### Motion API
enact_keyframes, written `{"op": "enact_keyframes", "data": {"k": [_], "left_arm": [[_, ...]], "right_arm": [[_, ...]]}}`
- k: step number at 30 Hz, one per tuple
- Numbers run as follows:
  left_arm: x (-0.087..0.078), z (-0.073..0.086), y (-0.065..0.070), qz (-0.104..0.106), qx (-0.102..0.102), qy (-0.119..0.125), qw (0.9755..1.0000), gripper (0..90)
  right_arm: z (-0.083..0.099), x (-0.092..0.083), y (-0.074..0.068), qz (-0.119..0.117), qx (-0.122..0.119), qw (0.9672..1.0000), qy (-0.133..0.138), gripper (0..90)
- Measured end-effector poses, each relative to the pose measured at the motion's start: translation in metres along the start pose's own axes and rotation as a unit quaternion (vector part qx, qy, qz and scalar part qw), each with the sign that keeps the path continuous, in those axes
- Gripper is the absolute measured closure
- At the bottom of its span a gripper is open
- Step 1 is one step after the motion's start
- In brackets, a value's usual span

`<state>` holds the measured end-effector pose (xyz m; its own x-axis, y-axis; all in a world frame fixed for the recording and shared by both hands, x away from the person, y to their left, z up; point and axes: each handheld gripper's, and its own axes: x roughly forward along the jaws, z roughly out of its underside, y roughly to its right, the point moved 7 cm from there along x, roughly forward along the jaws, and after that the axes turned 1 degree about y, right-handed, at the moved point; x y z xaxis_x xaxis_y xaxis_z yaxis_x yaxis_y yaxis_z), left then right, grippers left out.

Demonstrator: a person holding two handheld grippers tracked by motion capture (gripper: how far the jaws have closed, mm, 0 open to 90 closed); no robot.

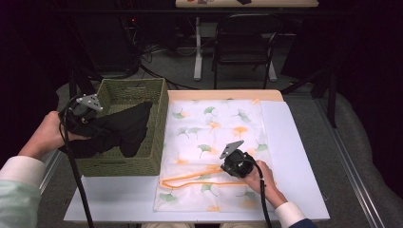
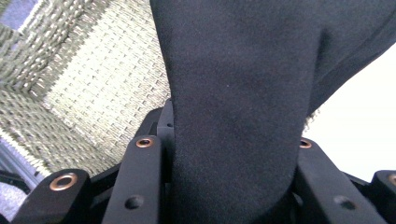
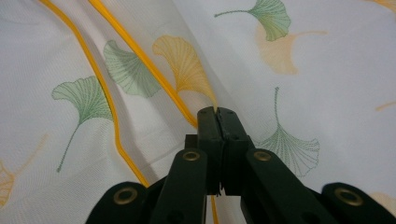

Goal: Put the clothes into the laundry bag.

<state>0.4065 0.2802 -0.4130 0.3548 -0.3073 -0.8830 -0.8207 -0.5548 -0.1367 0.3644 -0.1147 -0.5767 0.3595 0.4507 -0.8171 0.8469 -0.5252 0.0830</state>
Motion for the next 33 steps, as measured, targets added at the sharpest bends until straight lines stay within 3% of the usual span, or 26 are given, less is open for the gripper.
{"op": "enact_keyframes", "data": {"k": [5, 9, 12, 13, 16, 19, 20, 22, 23, 26, 33], "left_arm": [[-0.006, -0.004, 0.008, 0.001, -0.008, 0.0, 1.0, 64.1], [-0.01, -0.006, 0.013, -0.014, -0.016, -0.014, 0.9997, 64.1], [-0.013, -0.01, 0.019, -0.014, -0.023, -0.009, 0.9996, 64.1], [-0.014, -0.01, 0.019, -0.013, -0.023, -0.008, 0.9996, 64.1], [-0.016, -0.013, 0.025, -0.008, -0.034, 0.001, 0.9994, 64.1], [-0.019, -0.016, 0.032, 0.001, -0.035, 0.006, 0.9994, 64.1], [-0.021, -0.017, 0.035, 0.003, -0.035, 0.008, 0.9993, 64.0], [-0.023, -0.02, 0.042, 0.005, -0.038, 0.013, 0.9992, 64.0], [-0.024, -0.02, 0.045, 0.011, -0.041, 0.016, 0.999, 64.0], [-0.025, -0.02, 0.053, 0.019, -0.049, 0.018, 0.9985, 64.0], [-0.024, -0.02, 0.072, 0.037, -0.05, 0.026, 0.9977, 64.0]], "right_arm": [[0.0, 0.0, 0.0, 0.0, 0.0, 1.0, -0.001, 89.3], [0.0, 0.0, 0.0, 0.001, 0.0, 1.0, -0.001, 89.3], [0.001, 0.0, -0.001, 0.002, 0.011, 0.9999, -0.005, 89.3], [0.0, 0.0, 0.0, 0.002, 0.003, 1.0, -0.001, 89.3], [0.001, 0.0, -0.001, 0.002, 0.012, 0.9999, -0.005, 89.3], [0.0, 0.0, 0.0, 0.003, 0.001, 1.0, -0.001, 89.3], [0.001, -0.001, -0.001, 0.002, 0.013, 0.9999, -0.005, 89.3], [0.0, 0.0, 0.001, 0.002, 0.003, 1.0, -0.003, 89.3], [0.001, -0.001, -0.001, 0.004, 0.013, 0.9999, -0.006, 89.3], [0.0, 0.0, 0.001, 0.005, 0.002, 1.0, -0.001, 89.3], [-0.002, -0.002, 0.001, 0.005, 0.003, 1.0, 0.001, 89.4]]}}
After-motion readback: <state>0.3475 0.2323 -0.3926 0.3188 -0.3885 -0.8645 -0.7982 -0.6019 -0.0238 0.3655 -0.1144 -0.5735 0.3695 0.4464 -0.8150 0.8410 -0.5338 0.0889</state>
